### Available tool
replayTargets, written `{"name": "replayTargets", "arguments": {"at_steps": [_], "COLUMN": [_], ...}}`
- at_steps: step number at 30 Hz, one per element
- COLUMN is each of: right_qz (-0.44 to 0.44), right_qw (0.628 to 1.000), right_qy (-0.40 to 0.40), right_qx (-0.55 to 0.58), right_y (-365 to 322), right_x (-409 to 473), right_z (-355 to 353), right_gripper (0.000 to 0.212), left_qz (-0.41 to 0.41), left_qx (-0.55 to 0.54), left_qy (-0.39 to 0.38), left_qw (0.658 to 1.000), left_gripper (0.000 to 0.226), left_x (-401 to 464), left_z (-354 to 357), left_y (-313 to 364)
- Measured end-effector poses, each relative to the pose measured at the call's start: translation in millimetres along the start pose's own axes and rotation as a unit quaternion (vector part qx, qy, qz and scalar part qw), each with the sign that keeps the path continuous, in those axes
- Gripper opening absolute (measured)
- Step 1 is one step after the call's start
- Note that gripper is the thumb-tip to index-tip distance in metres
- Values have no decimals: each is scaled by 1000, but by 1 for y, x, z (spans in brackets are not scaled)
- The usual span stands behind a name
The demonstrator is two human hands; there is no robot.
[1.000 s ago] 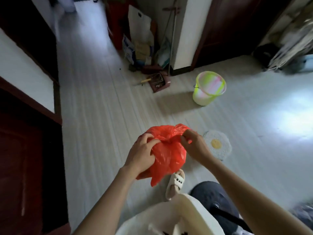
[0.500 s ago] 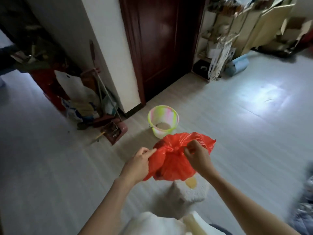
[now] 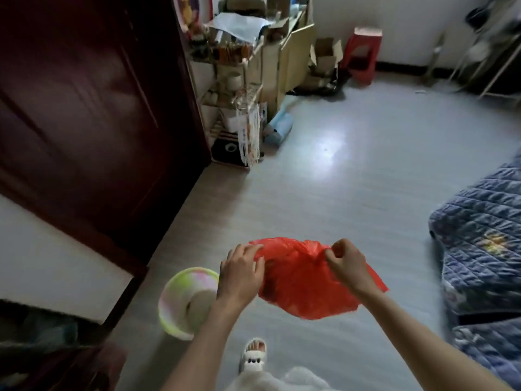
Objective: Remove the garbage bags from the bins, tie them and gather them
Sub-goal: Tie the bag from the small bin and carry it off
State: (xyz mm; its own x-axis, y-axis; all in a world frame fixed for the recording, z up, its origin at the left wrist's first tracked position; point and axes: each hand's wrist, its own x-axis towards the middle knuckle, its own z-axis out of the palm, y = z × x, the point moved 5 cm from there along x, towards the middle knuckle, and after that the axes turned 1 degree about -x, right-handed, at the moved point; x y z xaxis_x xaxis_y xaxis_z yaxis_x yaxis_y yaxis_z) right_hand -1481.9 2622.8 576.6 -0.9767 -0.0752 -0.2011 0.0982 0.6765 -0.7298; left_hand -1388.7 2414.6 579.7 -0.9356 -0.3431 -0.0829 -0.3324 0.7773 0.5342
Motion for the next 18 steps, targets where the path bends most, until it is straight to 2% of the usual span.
{"name": "replayTargets", "arguments": {"at_steps": [4,10,14,18], "right_qz": [51,96,140,165], "right_qw": [996,986,980,977], "right_qy": [55,118,122,121], "right_qx": [50,75,67,55], "right_y": [-14,8,34,78], "right_x": [89,213,295,425], "right_z": [-45,-98,-130,-203], "right_gripper": [25,16,17,12], "left_qz": [67,145,170,175], "left_qx": [-2,-10,-8,7], "left_qy": [-39,-87,-107,-122], "left_qw": [997,986,980,977], "left_gripper": [36,37,38,40], "left_x": [125,265,345,458], "left_z": [3,55,97,158], "left_y": [55,154,214,321]}}
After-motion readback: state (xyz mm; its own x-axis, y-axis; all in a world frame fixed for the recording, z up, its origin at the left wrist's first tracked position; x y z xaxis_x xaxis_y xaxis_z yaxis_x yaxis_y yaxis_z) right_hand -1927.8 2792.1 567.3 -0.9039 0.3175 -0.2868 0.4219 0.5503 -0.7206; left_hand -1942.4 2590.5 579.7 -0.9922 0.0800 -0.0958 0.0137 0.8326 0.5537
